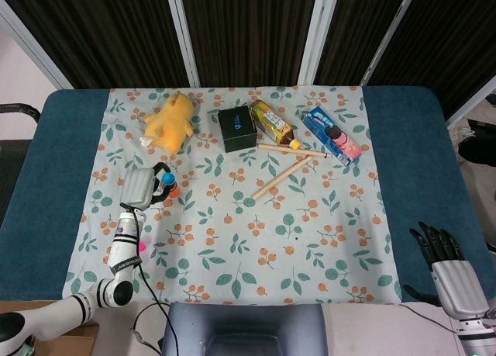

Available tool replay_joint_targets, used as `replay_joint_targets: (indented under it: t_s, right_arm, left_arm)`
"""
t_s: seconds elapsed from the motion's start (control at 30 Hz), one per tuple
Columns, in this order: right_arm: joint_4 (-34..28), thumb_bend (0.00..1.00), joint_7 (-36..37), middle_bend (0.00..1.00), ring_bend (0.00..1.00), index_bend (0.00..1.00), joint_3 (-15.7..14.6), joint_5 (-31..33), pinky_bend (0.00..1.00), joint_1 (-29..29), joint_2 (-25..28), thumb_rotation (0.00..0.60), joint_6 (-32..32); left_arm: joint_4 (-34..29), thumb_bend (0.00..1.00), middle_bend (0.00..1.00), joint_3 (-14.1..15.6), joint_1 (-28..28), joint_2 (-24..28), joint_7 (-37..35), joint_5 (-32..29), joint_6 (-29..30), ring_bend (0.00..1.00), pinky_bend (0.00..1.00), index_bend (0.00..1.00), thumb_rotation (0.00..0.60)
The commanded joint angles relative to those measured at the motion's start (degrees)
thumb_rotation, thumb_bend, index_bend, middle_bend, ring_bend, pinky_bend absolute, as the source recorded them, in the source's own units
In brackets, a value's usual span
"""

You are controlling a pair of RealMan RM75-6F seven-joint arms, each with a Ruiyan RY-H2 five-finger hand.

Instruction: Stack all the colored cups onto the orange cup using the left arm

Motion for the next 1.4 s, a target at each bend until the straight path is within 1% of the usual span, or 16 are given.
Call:
replay_joint_targets:
  t_s: [0.03, 0.27, 0.33, 0.37, 0.43, 0.5, 0.53, 0.7, 0.8, 0.9, 0.93, 1.0, 1.03, 1.1, 1.23, 1.4]
  right_arm:
    - [0.0, 0.11, -0.1, 0.0, 0.0, 0.0, 0.0, 0.0, 0.0, 0.1, 0.0, 0.6, -0.1]
    - [0.0, 0.11, -0.4, 0.0, 0.0, 0.0, 0.0, 0.0, 0.0, 0.0, -0.2, 0.6, -0.1]
    - [0.0, 0.11, -0.6, 0.0, 0.0, 0.0, 0.0, 0.0, 0.0, 0.1, -0.3, 0.6, -0.2]
    - [0.0, 0.11, -0.6, 0.0, 0.0, 0.0, 0.0, 0.0, 0.0, 0.1, -0.3, 0.6, -0.3]
    - [0.0, 0.11, -0.8, 0.0, 0.0, 0.0, -0.1, 0.0, 0.0, 0.1, -0.4, 0.6, -0.4]
    - [0.0, 0.11, -0.8, 0.0, 0.0, 0.0, -0.1, 0.0, 0.0, 0.1, -0.4, 0.6, -0.4]
    - [0.0, 0.11, -0.8, 0.0, 0.0, 0.0, 0.0, 0.0, 0.0, 0.1, -0.4, 0.6, -0.4]
    - [0.1, 0.11, -1.2, 0.0, 0.0, 0.0, -0.1, 0.1, 0.0, 0.3, -0.6, 0.6, -0.7]
    - [0.0, 0.11, -1.7, 0.0, 0.0, 0.0, -0.2, 0.1, 0.0, 0.4, -0.8, 0.6, -1.2]
    - [0.0, 0.11, -1.9, 0.0, 0.0, 0.0, -0.2, 0.1, 0.0, 0.4, -0.9, 0.6, -1.1]
    - [0.1, 0.11, -1.9, 0.0, 0.0, 0.0, -0.1, 0.1, 0.0, 0.4, -1.0, 0.6, -1.1]
    - [0.1, 0.11, -2.0, 0.0, 0.0, 0.0, -0.1, 0.1, 0.0, 0.5, -1.0, 0.6, -1.1]
    - [0.2, 0.11, -2.0, 0.0, 0.0, 0.0, -0.1, 0.0, 0.0, 0.4, -1.0, 0.6, -0.9]
    - [0.2, 0.11, -2.1, 0.0, 0.0, 0.0, -0.1, 0.1, 0.0, 0.4, -1.1, 0.6, -1.0]
    - [0.2, 0.11, -2.6, 0.0, 0.0, 0.0, -0.3, -0.1, 0.0, 0.6, -1.3, 0.6, -1.5]
    - [0.1, 0.11, -2.6, 0.0, 0.0, 0.0, -0.6, -0.6, 0.0, 0.6, -1.3, 0.6, -1.3]
  left_arm:
    - [-0.3, 0.36, 1.0, 0.3, 0.3, 0.4, -0.4, -0.3, -0.5, 1.0, 1.0, 0.56, 0.6]
    - [-0.7, 0.36, 1.0, 1.4, 0.8, 1.1, -1.2, -0.6, -1.7, 1.0, 1.0, 0.56, 0.6]
    - [-1.3, 0.36, 1.0, 1.8, 1.0, 1.5, -1.2, -0.8, -2.4, 1.0, 1.0, 0.51, 0.6]
    - [-1.7, 0.37, 1.0, 1.9, 1.1, 1.7, -1.2, -1.1, -2.8, 1.0, 1.0, 0.46, 0.6]
    - [-2.8, 0.37, 1.0, 2.1, 1.1, 2.3, -0.3, -2.0, -3.6, 1.0, 1.0, 0.19, 0.6]
    - [-4.1, 0.37, 1.0, 2.1, 1.3, 2.9, 0.3, -2.4, -3.4, 1.0, 1.0, 0.03, 0.6]
    - [-4.8, 0.36, 1.0, 2.1, 1.4, 3.3, 0.3, -2.5, -3.4, 1.0, 1.0, 0.0, 0.6]
    - [-12.1, 0.36, 1.0, 3.0, 3.4, 7.6, -0.1, -2.4, -2.9, 1.0, 1.0, 0.0, 0.6]
    - [-18.9, 0.36, 1.0, 4.6, 5.7, 12.1, -2.2, -0.2, -2.3, 1.0, 1.0, 0.0, 0.6]
    - [-25.6, 0.35, 1.0, 7.6, 8.9, 17.4, -5.3, 4.0, -1.1, 1.0, 1.0, 0.0, 0.6]
    - [-27.6, 0.35, 1.0, 9.1, 10.2, 19.5, -6.5, 6.1, -0.3, 1.0, 1.0, 0.0, 0.6]
    - [-29.7, 0.35, 1.0, 11.5, 12.4, 22.1, -8.9, 9.5, 1.1, 1.0, 1.0, 0.02, 0.6]
    - [-30.2, 0.35, 1.0, 13.1, 13.8, 23.5, -10.7, 11.7, 2.0, 1.0, 1.0, 0.03, 0.6]
    - [-29.9, 0.35, 1.0, 15.0, 15.7, 24.8, -13.8, 14.1, 3.4, 1.0, 1.0, 0.06, 0.6]
    - [-26.7, 0.35, 1.0, 18.4, 18.6, 25.0, -19.4, 17.7, 5.0, 1.0, 1.0, 0.08, 0.6]
    - [-22.4, 0.35, 1.0, 20.1, 20.3, 22.9, -23.4, 19.9, 6.2, 1.0, 1.0, 0.1, 0.6]
